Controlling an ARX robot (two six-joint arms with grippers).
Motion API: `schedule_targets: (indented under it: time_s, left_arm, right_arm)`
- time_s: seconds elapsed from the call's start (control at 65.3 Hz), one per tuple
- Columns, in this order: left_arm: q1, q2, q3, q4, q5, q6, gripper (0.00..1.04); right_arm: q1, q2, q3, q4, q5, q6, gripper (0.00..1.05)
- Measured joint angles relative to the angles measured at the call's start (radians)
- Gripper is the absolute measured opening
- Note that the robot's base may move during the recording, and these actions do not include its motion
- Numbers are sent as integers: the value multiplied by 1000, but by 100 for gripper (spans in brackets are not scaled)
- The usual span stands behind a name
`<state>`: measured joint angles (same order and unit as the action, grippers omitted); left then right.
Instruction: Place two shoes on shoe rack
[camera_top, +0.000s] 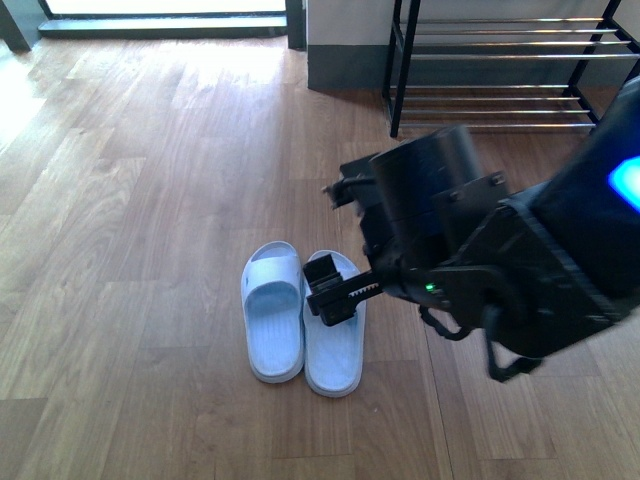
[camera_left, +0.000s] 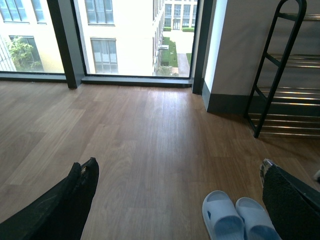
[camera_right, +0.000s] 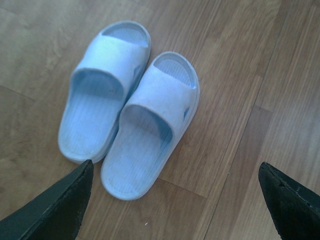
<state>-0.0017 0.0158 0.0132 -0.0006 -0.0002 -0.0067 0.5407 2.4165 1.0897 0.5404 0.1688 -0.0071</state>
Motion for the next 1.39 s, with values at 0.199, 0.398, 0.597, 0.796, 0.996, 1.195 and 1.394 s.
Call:
schedule_targets:
  time_s: [0.199,0.398,0.597,0.796,0.996,1.195,1.394]
  left_arm:
    - [0,0,0,0,0,0,95]
    - [0,0,0,0,0,0,95]
    - [0,0,0,0,0,0,95]
    - [0,0,0,0,0,0,95]
    - [0,0,0,0,0,0,95]
    - [0,0,0,0,0,0,95]
    - [0,0,0,0,0,0,95]
  right_arm:
    - [-3,291,307,-121,80,25,96]
    - [-34,505,566,-205,141,24,96]
    - [-74,632,737,-278,133,29,88]
    - [-85,671,794,-328,28,68,53]
    - [-83,674,801,-324,-10,83,21]
    - [-84,651,755,-272,-2,109,1]
    - [-100,454,505,-123,33,154,1]
